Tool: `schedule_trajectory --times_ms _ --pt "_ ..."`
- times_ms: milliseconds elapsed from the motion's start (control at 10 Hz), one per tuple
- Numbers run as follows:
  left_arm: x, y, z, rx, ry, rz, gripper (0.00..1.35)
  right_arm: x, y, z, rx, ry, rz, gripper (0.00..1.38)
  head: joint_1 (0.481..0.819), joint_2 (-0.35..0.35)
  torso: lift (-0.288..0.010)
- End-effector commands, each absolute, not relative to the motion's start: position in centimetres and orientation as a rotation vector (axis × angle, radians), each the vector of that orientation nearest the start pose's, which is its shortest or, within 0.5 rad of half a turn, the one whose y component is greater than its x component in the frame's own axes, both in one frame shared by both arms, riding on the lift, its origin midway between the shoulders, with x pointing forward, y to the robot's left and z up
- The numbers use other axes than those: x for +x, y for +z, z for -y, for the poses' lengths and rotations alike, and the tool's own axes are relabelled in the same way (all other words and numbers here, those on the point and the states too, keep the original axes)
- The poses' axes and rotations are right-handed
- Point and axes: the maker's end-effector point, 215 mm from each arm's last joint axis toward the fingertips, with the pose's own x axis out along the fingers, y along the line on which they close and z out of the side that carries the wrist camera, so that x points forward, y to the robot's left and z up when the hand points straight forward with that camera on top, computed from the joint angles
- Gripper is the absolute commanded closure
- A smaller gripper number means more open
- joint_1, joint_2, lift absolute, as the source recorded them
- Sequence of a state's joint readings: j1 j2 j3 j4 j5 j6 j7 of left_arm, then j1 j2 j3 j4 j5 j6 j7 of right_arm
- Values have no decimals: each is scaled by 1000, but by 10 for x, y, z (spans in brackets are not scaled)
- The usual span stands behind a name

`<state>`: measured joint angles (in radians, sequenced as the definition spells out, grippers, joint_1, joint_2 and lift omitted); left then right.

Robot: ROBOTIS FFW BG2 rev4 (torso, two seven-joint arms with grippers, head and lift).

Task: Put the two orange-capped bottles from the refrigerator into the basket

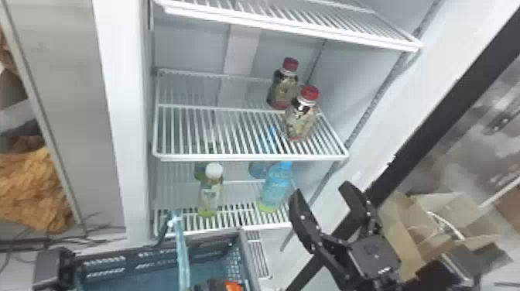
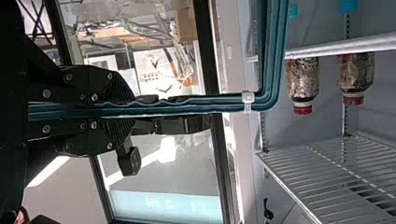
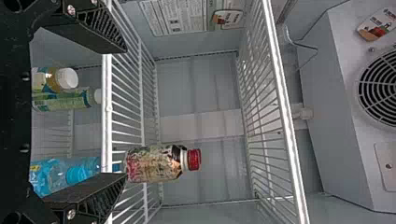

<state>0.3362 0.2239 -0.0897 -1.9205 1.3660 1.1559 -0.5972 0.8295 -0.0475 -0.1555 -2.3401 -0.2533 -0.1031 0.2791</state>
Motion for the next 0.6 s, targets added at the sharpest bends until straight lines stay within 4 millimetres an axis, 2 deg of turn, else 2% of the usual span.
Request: schedule_trajectory --times_ms 0,500 --pt "256 -314 27 -1332 -1281 -820 1210 354 -264 241 97 192 71 116 695 -350 -40" --pt "256 -313 27 -1333 -1282 -819 1210 354 -261 242 95 190 80 114 695 -350 -40"
